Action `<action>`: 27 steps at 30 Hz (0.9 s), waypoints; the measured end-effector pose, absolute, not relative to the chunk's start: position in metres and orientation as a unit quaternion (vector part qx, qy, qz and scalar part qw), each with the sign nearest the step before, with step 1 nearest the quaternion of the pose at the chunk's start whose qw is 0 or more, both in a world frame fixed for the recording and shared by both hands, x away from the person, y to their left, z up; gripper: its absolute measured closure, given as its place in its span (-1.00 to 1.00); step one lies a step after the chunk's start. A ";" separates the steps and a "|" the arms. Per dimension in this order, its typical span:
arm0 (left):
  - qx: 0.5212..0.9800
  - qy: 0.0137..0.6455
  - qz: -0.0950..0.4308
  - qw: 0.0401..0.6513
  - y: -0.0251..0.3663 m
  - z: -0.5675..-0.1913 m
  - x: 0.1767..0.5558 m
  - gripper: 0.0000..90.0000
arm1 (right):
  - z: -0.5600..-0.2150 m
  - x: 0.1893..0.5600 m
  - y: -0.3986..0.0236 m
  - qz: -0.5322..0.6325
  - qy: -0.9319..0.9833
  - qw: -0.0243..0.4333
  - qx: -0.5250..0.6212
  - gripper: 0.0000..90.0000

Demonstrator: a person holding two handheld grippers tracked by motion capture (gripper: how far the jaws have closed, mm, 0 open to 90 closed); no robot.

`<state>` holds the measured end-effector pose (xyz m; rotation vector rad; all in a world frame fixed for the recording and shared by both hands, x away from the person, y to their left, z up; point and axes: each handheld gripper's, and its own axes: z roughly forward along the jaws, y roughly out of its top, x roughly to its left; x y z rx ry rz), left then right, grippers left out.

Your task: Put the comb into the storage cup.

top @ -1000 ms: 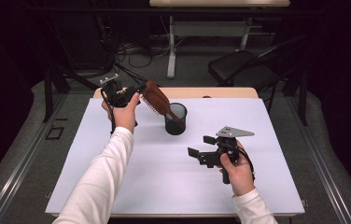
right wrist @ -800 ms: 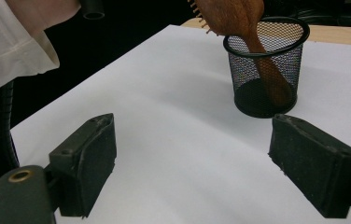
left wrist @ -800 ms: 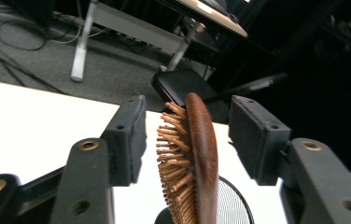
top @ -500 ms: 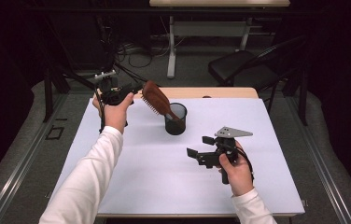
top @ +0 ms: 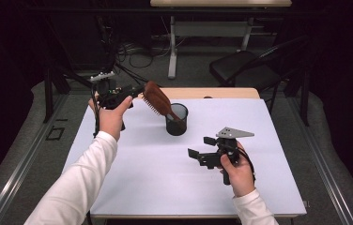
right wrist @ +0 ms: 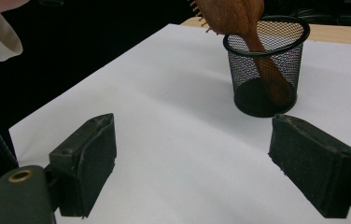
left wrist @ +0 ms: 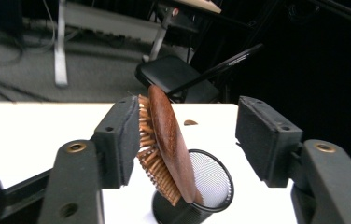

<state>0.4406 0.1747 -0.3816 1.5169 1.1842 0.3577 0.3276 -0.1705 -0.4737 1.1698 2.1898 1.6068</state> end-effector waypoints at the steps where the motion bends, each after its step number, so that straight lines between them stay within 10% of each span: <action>1: 0.647 0.498 0.153 0.557 0.175 -0.381 0.439 -0.14 | -0.474 0.327 -0.171 0.541 0.737 0.093 0.394 -0.67; 27: 0.734 0.403 0.153 0.526 0.174 -0.380 0.412 -0.41 | -0.473 0.327 -0.173 0.540 0.736 0.095 0.396 -0.67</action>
